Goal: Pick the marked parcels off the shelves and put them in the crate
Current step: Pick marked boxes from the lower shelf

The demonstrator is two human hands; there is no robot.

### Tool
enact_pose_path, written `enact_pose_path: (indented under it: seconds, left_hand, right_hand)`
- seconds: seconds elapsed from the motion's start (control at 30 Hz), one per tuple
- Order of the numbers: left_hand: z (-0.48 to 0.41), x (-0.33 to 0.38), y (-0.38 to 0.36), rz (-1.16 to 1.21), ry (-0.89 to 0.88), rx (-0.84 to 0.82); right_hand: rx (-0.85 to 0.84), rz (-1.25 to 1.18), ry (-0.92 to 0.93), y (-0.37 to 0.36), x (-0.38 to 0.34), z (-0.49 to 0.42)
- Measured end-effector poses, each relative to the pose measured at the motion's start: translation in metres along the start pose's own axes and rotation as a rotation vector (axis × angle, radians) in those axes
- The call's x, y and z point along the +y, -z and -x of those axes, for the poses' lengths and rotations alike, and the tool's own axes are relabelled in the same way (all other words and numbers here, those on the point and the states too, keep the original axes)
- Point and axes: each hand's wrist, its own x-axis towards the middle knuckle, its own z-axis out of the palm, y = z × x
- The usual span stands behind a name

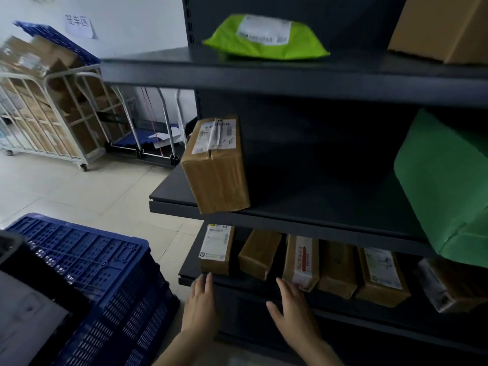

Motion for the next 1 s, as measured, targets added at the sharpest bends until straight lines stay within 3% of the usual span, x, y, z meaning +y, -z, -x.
enact_pose_path:
  seconds: [0.2, 0.33, 0.63, 0.9, 1.0]
  left_hand:
    - [-0.063, -0.02, -0.042, 0.137, 0.071, 0.26]
    - [-0.097, -0.026, -0.058, 0.205, 0.076, 0.333]
    - [-0.128, -0.021, -0.083, 0.235, 0.063, 0.396]
    - [-0.119, -0.049, -0.084, 0.358, -0.006, 0.446]
    - [-0.11, -0.056, -0.089, 0.375, -0.04, 0.475]
  right_hand:
    - [0.205, 0.074, 0.057, -0.046, 0.01, -0.073]
    - [0.345, 0.217, -0.022, -0.065, 0.001, -0.125]
    - [0.41, 0.269, -0.247, -0.087, -0.017, -0.178]
    - [0.229, 0.234, -0.138, -0.081, -0.004, -0.152]
    - [0.262, 0.206, -0.075, -0.09, 0.0, -0.139]
